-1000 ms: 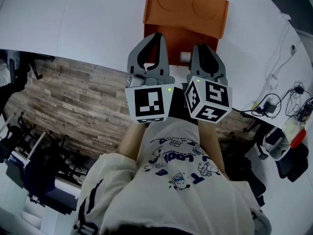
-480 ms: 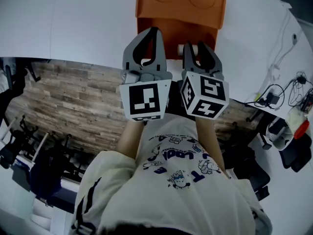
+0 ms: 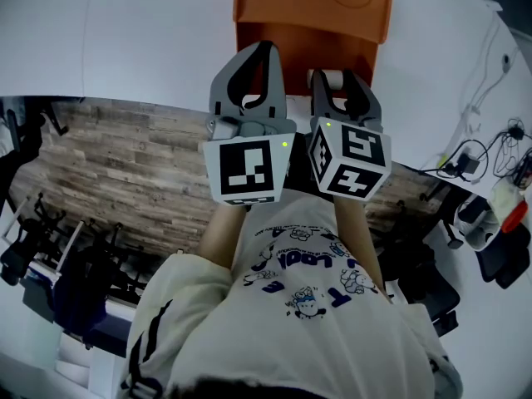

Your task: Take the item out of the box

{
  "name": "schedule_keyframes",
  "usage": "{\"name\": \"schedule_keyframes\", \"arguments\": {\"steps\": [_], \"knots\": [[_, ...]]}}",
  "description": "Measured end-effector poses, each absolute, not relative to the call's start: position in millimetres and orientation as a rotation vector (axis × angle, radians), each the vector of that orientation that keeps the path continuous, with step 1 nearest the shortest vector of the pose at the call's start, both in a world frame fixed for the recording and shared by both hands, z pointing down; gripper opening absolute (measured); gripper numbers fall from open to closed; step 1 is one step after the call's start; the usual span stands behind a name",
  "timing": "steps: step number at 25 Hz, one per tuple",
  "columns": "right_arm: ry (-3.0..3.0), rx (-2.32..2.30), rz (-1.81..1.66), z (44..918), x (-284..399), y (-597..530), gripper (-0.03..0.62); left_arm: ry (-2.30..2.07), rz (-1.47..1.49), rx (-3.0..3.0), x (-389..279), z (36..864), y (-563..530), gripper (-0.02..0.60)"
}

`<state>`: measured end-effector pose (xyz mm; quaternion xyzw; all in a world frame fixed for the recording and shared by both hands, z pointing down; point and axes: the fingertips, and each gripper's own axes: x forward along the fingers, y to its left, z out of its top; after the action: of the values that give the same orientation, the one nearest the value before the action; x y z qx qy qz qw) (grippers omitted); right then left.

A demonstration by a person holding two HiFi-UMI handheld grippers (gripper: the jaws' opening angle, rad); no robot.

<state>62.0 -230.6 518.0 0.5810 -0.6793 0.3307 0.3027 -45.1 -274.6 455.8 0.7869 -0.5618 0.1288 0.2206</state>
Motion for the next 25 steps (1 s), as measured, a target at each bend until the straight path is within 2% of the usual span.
{"name": "schedule_keyframes", "arguments": {"steps": [11,25], "knots": [[-1.719,1.490,0.904,535,66,-223,0.262,-1.515,0.361,2.160,-42,468,-274,0.018],[-1.650,1.453,0.934,548,65,-218,0.276,-1.514,0.372,2.132,-45,478,-276,0.018]]}}
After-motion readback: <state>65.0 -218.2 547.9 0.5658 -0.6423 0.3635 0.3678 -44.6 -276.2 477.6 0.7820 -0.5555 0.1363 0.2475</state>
